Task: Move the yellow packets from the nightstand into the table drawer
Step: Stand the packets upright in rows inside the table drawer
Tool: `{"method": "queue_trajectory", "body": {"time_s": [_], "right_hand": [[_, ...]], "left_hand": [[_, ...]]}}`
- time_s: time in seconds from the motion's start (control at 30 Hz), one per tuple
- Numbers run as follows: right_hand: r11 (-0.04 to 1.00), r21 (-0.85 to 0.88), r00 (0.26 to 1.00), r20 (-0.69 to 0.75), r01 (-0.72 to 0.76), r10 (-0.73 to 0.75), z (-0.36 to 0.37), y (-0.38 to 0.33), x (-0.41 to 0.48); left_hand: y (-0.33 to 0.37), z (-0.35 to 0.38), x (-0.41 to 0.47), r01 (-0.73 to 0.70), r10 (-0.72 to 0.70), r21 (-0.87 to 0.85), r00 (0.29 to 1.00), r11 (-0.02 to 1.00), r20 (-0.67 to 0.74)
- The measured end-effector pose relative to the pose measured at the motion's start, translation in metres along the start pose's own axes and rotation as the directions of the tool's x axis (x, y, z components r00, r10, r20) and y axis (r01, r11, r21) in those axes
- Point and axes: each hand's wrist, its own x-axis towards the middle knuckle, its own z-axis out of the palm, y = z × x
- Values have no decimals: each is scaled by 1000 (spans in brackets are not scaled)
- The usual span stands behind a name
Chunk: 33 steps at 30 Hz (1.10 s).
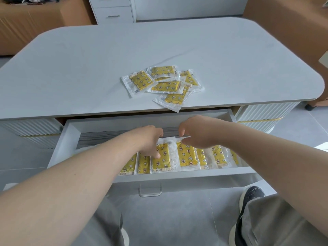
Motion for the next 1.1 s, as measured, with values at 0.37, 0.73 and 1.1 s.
{"method": "queue_trajectory", "body": {"time_s": [0.37, 0.73, 1.1], "right_hand": [[819, 531, 932, -137, -218, 336, -31, 2, 4], [369, 889, 870, 63, -271, 488, -27, -22, 14], [367, 890, 871, 63, -270, 487, -24, -24, 13]], "left_hand": [[-3, -69, -41, -173, -43, -455, 904, 874, -425], [-29, -57, -8, 116, -193, -185, 853, 976, -484], [-31, -57, -11, 267, -236, -31, 784, 963, -574]]}}
